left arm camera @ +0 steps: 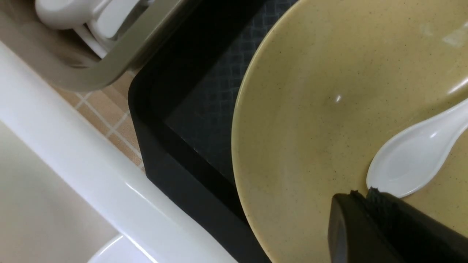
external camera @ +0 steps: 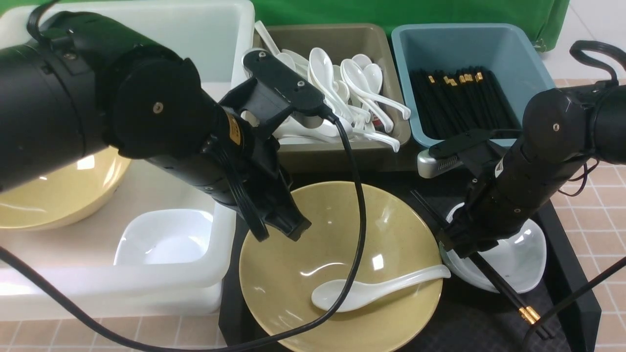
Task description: On brown table put chopsticks spoon bowls plates into blue grey white boxes.
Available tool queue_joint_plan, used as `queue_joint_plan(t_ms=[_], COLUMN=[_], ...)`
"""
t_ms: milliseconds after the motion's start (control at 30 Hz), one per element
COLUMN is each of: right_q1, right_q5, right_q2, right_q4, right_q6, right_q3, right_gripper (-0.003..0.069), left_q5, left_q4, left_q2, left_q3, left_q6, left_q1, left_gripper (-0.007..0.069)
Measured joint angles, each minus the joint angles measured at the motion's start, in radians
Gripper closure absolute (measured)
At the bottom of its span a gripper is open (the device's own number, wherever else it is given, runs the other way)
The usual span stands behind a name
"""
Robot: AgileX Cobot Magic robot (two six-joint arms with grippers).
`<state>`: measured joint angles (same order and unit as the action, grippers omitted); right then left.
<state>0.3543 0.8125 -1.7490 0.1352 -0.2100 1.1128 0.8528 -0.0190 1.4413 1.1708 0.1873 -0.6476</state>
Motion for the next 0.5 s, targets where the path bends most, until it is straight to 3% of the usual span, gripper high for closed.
queue_joint_plan(t_ms=[267,500], right_q1=[0.000,0.000], right_q5=[0.028,0.051], right_q2=[0.029,0.203], right_q4=[-0.001,-0.015], right_q6=[-0.002,-0.004], right_q3=[0.000,0.028], right_gripper=[0.0508,0.0508], left_q5=[0.000,-0.038], left_q4=[-0.003,-0.020], left_q2=[0.000,0.026], left_q3=[0.000,0.000], left_q6=[-0.006,-0.109], left_q1=[0.000,0.050], left_gripper=[0.0623,0.0623])
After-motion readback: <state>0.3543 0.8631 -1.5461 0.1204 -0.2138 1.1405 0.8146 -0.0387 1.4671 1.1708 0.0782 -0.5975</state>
